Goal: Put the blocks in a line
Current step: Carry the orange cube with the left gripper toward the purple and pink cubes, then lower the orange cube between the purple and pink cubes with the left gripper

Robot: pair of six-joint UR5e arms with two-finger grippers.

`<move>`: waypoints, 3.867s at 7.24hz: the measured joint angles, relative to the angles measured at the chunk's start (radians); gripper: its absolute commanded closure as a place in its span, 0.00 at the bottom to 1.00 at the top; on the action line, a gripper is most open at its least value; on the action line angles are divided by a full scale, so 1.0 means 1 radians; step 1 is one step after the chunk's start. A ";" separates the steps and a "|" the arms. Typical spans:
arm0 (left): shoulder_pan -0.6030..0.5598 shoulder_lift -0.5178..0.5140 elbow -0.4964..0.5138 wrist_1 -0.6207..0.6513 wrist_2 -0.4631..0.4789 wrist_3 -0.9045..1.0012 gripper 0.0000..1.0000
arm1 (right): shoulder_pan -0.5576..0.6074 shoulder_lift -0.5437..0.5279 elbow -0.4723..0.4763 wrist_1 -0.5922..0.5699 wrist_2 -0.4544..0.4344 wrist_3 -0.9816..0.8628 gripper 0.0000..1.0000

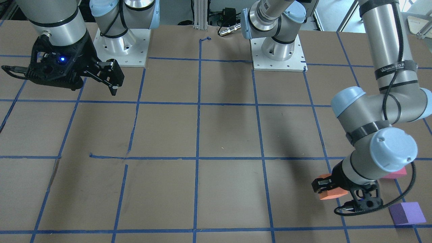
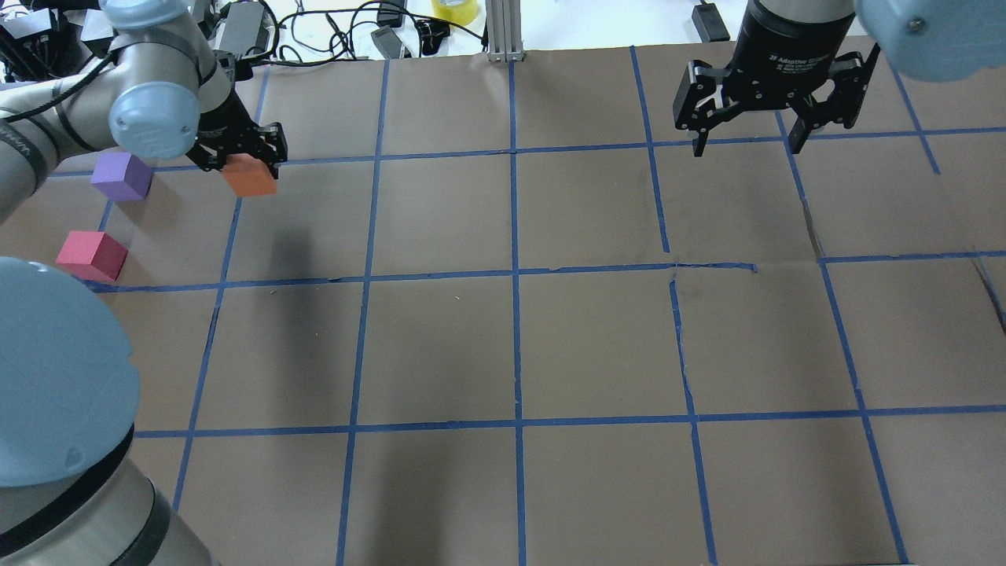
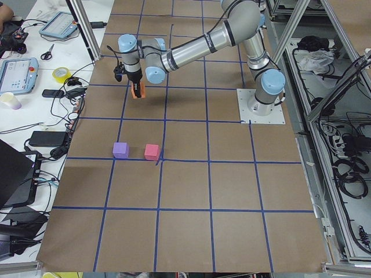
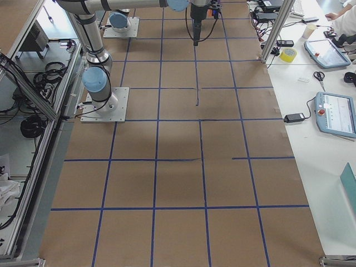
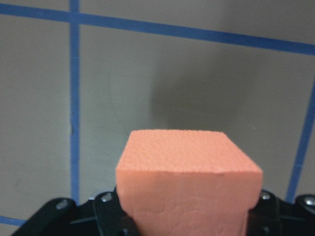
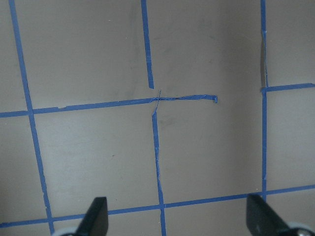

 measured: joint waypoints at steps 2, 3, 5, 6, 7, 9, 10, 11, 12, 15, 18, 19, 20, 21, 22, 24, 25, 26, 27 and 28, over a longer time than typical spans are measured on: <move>0.147 0.007 -0.004 -0.012 0.003 0.203 1.00 | -0.002 0.000 -0.002 -0.001 -0.001 0.001 0.00; 0.217 0.005 0.003 -0.016 -0.012 0.279 1.00 | -0.002 0.000 -0.003 -0.001 -0.001 -0.001 0.00; 0.300 -0.036 0.058 -0.011 -0.008 0.426 1.00 | -0.002 0.000 -0.001 0.001 -0.001 0.001 0.00; 0.312 -0.071 0.102 -0.014 0.007 0.462 1.00 | -0.002 0.001 0.001 0.002 -0.001 0.002 0.00; 0.317 -0.102 0.136 -0.016 0.017 0.474 1.00 | -0.002 0.001 0.001 0.004 -0.001 0.000 0.00; 0.324 -0.141 0.159 -0.019 0.025 0.469 1.00 | -0.002 0.002 0.002 0.008 0.000 -0.004 0.00; 0.325 -0.150 0.161 -0.019 0.026 0.465 1.00 | -0.002 0.002 0.003 0.008 -0.001 -0.004 0.00; 0.326 -0.155 0.162 -0.019 0.028 0.459 1.00 | -0.002 0.002 0.003 0.008 -0.002 -0.003 0.00; 0.326 -0.160 0.162 -0.019 0.029 0.454 1.00 | -0.002 0.002 0.003 0.008 -0.003 -0.003 0.00; 0.327 -0.189 0.161 -0.013 0.029 0.453 1.00 | -0.001 0.003 0.003 0.007 -0.003 -0.002 0.00; 0.328 -0.211 0.160 -0.006 0.030 0.456 1.00 | -0.001 0.005 0.003 0.004 -0.003 -0.001 0.00; 0.328 -0.221 0.161 -0.003 0.029 0.456 1.00 | -0.001 0.006 0.003 0.003 -0.003 -0.001 0.00; 0.328 -0.228 0.163 -0.001 0.028 0.456 1.00 | -0.001 0.006 0.003 0.003 -0.004 -0.001 0.00; 0.328 -0.227 0.164 -0.001 0.028 0.457 1.00 | -0.001 0.006 0.003 0.002 -0.004 0.000 0.00; 0.328 -0.225 0.166 0.000 0.028 0.460 1.00 | -0.002 0.006 0.003 0.001 -0.004 0.000 0.00; 0.340 -0.229 0.168 0.001 0.023 0.474 1.00 | -0.002 0.006 0.003 0.001 -0.003 0.000 0.00; 0.352 -0.230 0.169 0.002 0.021 0.485 1.00 | -0.002 0.005 0.003 0.001 -0.003 0.000 0.00; 0.362 -0.226 0.167 0.003 0.019 0.502 1.00 | -0.001 0.004 0.004 0.002 -0.004 -0.001 0.00; 0.370 -0.220 0.163 0.003 0.016 0.514 1.00 | -0.001 0.004 0.003 0.002 -0.004 0.000 0.00; 0.373 -0.217 0.159 0.004 0.012 0.517 1.00 | -0.002 0.003 0.003 0.002 -0.003 0.001 0.00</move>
